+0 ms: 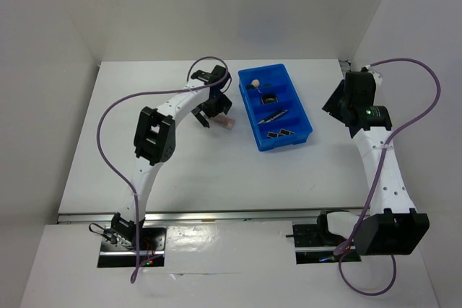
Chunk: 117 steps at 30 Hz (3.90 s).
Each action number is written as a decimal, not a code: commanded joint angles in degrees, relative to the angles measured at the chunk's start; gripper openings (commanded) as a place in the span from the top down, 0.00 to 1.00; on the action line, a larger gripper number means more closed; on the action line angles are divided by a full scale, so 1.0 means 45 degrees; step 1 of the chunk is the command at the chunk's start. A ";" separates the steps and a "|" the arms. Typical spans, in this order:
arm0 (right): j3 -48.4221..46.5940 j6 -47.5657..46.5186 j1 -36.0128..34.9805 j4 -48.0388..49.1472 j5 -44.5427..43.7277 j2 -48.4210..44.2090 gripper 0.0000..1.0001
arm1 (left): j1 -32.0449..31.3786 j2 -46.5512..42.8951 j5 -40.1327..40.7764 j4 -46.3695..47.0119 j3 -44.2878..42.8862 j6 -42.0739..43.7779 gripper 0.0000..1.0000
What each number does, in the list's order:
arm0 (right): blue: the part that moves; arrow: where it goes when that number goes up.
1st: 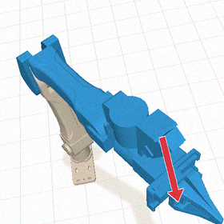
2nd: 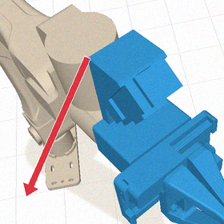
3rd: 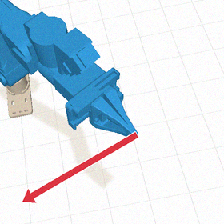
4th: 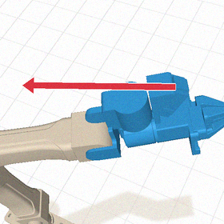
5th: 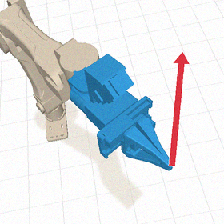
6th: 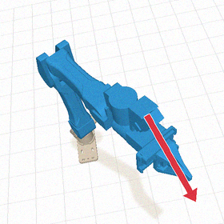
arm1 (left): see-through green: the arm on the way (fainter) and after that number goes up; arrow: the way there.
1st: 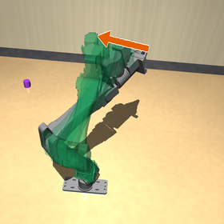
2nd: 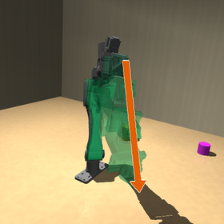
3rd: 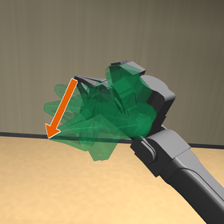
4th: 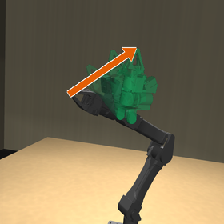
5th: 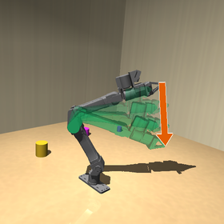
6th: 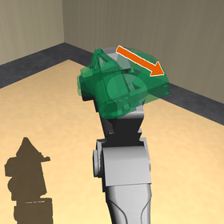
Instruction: Organize the makeup
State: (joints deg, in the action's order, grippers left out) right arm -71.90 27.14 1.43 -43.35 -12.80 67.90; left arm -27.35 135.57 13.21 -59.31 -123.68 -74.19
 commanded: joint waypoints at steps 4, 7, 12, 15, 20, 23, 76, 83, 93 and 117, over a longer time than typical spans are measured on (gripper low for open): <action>-0.0312 -0.0267 0.0092 0.0064 -0.0027 -0.0616 0.47 | 0.0122 0.1377 0.0033 0.0131 -0.1051 -0.0544 0.00; -0.0312 -0.0268 0.0092 0.0064 -0.0027 -0.0616 0.47 | 0.0122 0.1554 0.0150 0.0309 -0.1208 -0.0661 0.00; -0.0078 -0.0268 0.0092 0.0064 -0.0027 -0.0733 0.47 | 0.0122 0.1905 0.0150 0.0581 -0.1208 -0.0544 0.00; -0.0077 -0.0268 0.0092 0.0064 -0.0027 -0.0733 0.47 | 0.0122 0.2255 0.0150 0.0582 -0.1208 -0.0272 0.00; -0.0077 -0.0268 0.0092 0.0200 -0.0027 -0.0733 0.47 | 0.0122 0.2782 0.0306 0.0875 -0.1481 0.0626 0.00; -0.0077 -0.0268 0.0092 0.0200 -0.0027 -0.0617 0.47 | 0.0122 0.2921 0.0443 0.0991 -0.1676 0.1154 0.00; 0.0177 -0.0268 0.0092 0.0318 -0.0047 -0.0967 0.47 | 0.0122 -0.1591 -0.2134 0.4311 -0.1128 1.1759 0.82; 0.0059 -0.0268 0.0092 0.0318 -0.0047 -0.0850 0.47 | 0.0122 -0.2021 -0.4612 0.6283 -0.1071 1.3634 0.80; 0.0059 -0.0386 0.0092 0.0083 -0.0164 -0.0850 0.47 | -0.0639 -0.1319 -0.6413 0.9446 -0.1852 1.5353 0.80; 0.0528 -0.0621 0.0092 -0.0016 -0.0535 -0.0850 0.47 | -0.1851 0.1358 -0.5536 1.4761 -0.2204 1.6974 0.84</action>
State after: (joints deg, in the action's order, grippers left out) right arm -70.46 24.58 1.45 -43.55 -14.68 65.06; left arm -34.98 141.64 -14.90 -1.15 -132.00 -1.39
